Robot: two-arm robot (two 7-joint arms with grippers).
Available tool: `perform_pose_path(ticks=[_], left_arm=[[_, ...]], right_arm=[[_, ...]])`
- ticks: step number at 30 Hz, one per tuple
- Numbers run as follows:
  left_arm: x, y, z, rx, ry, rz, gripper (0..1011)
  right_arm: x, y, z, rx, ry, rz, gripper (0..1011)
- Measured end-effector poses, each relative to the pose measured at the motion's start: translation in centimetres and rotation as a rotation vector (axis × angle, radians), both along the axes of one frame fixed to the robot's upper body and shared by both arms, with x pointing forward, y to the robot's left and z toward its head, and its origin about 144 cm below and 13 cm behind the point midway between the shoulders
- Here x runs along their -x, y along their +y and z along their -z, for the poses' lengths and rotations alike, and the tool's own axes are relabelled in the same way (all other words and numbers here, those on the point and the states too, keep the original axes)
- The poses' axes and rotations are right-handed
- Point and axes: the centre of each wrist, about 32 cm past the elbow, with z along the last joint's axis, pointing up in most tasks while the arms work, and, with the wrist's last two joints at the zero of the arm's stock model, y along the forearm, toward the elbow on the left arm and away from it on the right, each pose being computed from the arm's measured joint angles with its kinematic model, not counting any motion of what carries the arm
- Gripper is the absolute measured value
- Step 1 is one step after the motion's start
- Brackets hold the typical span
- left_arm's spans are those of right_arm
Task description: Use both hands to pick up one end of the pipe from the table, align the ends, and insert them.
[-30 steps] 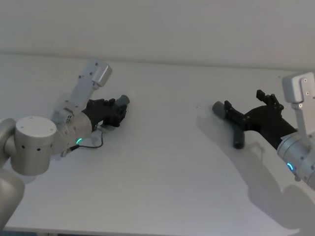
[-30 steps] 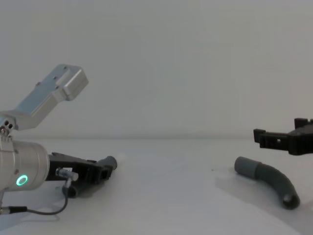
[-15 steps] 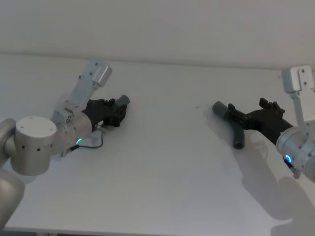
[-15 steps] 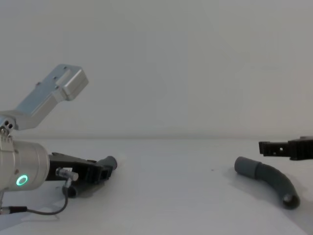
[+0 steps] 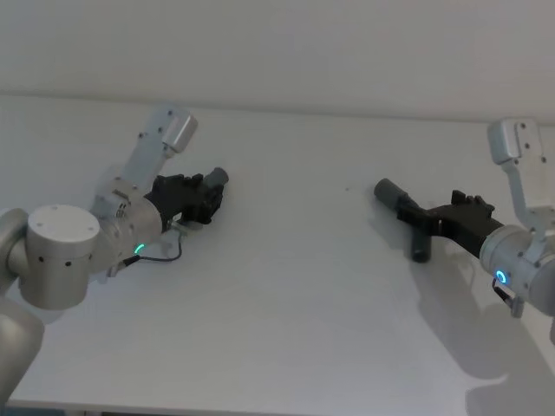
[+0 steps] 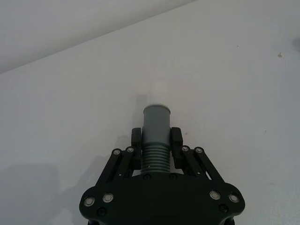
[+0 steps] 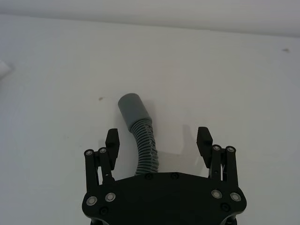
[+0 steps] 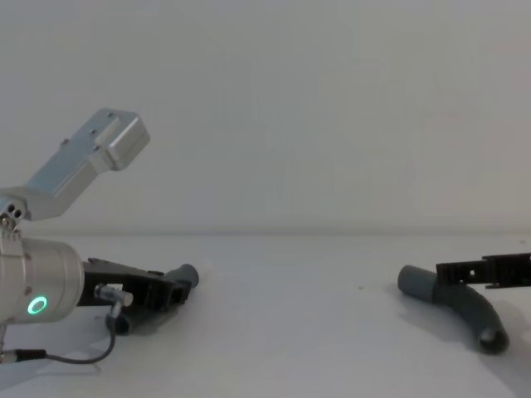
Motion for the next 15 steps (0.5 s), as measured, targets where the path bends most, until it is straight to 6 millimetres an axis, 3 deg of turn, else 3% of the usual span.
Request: perform_pose_path(ticks=[15], left_arm=[[0.0,0.0,0.0,0.0,0.0,0.0,354]], right_arm=[[-0.9,0.63,-0.03,0.027,0.042,0.0,1004]])
